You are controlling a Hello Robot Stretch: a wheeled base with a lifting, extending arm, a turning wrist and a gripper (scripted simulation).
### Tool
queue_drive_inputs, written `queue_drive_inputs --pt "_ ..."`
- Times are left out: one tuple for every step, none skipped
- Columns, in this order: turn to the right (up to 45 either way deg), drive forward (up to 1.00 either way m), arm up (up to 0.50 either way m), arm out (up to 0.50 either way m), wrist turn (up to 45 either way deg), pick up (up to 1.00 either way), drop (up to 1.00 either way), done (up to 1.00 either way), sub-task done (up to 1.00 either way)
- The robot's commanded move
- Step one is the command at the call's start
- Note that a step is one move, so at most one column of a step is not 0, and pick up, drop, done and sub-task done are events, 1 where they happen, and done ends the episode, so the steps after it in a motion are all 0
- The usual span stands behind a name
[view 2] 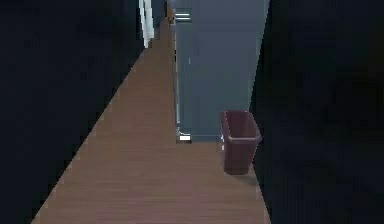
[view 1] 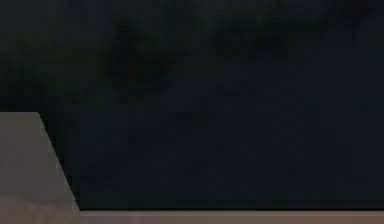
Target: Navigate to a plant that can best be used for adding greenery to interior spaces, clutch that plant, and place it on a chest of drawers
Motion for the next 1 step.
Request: queue_drive_inputs --pt "-45.0 0.00 0.00 0.00 0.0 0.00 0.00 0.00 0.00"
